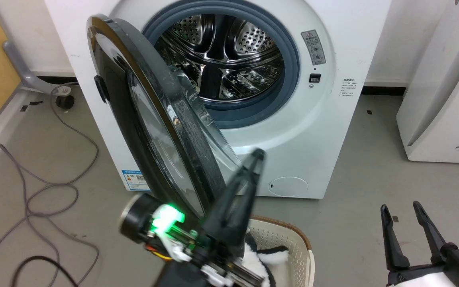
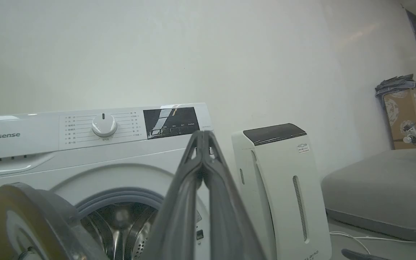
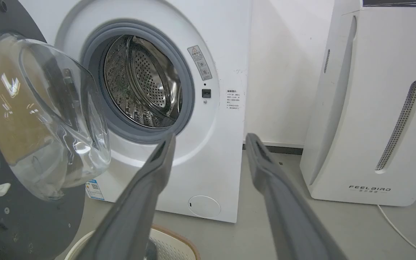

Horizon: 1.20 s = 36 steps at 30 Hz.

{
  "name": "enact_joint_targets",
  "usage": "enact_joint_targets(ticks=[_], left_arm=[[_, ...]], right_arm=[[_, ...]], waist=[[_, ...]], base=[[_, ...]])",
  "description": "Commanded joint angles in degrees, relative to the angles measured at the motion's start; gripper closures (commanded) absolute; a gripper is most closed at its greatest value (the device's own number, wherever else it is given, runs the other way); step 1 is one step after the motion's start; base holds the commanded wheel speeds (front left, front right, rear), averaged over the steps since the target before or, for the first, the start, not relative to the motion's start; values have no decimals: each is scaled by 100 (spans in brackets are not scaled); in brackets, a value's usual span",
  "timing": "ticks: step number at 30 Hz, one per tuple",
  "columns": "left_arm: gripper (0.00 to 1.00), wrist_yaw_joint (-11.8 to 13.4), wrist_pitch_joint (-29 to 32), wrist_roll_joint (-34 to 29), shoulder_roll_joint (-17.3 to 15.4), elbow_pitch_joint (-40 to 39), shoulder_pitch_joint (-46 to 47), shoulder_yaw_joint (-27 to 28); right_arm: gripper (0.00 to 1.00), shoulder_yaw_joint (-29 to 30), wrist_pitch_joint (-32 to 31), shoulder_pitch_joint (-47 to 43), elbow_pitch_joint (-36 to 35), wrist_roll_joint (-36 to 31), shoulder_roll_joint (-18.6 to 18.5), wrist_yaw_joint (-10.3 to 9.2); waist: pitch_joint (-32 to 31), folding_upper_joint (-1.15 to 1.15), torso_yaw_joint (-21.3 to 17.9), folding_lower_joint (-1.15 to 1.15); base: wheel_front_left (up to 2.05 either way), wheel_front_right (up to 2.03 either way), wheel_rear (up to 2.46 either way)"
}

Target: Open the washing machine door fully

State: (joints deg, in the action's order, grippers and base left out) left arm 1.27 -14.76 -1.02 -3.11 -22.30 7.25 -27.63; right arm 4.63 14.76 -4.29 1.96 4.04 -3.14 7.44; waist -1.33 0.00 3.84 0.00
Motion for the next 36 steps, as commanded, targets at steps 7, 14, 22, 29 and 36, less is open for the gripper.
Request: enact_joint_targets(ticks=[7,14,22,29,36], left_arm=[[100,-206,-24,-79,-83,347,-70,-663],[100,-268,-24,-96,-165,695,-218,-1136],[100,-190,-24,-8,-255,1262,-375,-1352],[100,124,-24,225,-202,1777,-427,-1046],[100,261,-24,385,-109,2265,-412,-790]], right_arm=[[0,14,24,-69,-15,10,26,5],[0,3,24,-73,9,15,26,5],[0,-6,24,-37,28,-9,26,5],[0,-16,24,21,84,-36,26,5],[0,-38,24,67,147,-32,26,5]], waist=[[22,0,55,0],[60,0,97,0],[142,0,122,0],[226,0,104,0],[305,0,115,0]], base=[[0,0,0],[0,0,0],[0,0,0],[0,0,0],[0,0,0]])
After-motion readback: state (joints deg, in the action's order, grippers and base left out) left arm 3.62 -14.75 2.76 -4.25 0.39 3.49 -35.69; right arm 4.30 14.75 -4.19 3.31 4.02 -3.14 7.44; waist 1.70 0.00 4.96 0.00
